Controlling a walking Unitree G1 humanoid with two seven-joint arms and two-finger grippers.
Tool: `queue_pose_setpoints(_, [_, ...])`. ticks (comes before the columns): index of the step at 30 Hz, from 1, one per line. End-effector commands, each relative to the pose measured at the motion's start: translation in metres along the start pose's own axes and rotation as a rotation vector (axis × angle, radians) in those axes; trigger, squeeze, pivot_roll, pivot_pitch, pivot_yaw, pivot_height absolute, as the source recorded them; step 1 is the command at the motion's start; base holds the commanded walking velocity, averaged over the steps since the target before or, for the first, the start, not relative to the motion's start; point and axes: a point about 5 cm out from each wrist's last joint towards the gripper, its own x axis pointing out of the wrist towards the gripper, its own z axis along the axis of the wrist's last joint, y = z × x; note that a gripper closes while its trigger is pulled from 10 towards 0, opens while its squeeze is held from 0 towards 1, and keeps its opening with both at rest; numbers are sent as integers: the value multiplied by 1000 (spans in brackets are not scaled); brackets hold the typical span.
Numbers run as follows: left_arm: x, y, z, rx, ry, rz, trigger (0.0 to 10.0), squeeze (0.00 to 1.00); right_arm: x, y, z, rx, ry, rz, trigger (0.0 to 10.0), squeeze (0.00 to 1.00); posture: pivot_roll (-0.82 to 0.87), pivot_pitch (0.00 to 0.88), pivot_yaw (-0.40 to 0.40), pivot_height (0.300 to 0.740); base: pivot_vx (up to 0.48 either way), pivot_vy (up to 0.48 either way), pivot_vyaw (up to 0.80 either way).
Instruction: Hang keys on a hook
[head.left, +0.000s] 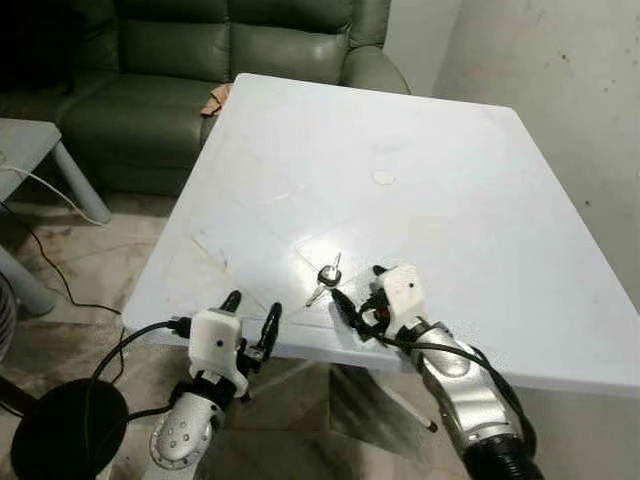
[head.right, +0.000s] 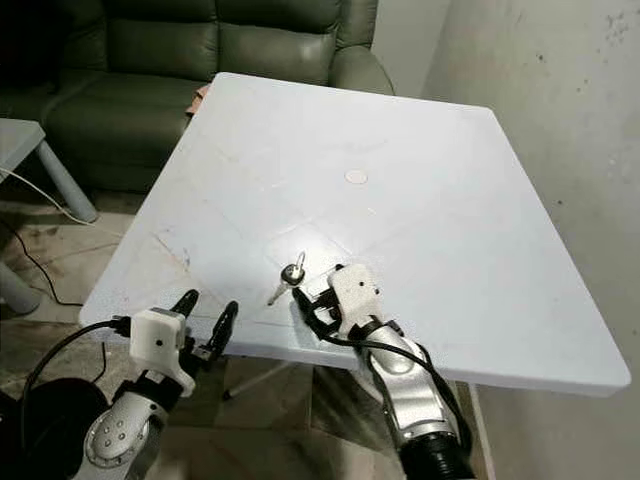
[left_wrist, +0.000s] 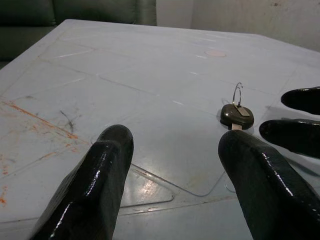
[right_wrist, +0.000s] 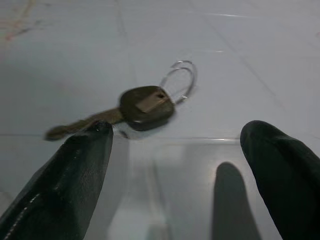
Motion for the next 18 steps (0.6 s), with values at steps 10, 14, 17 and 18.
queue_pose_setpoints(10, [0, -2, 3, 11, 0, -5, 10000, 0, 5, 19, 24, 251, -49, -8, 10000, 0, -21, 116, -76, 740, 0, 0, 0])
queue_pose_setpoints(14, [0, -3, 4, 12, 0, -11, 10000, 0, 8, 23, 30, 283, -50, -50, 10000, 0, -20, 113, -74, 740, 0, 0, 0])
queue_pose_setpoints(17, [1, -4, 4, 13, 0, -16, 10000, 0, 11, 26, 33, 316, -54, -67, 10000, 0, -19, 111, -74, 740, 0, 0, 0])
queue_pose_setpoints(18, [1, -4, 4, 14, 1, -17, 10000, 0, 12, 27, 34, 315, -55, -68, 10000, 0, -18, 109, -73, 740, 0, 0, 0])
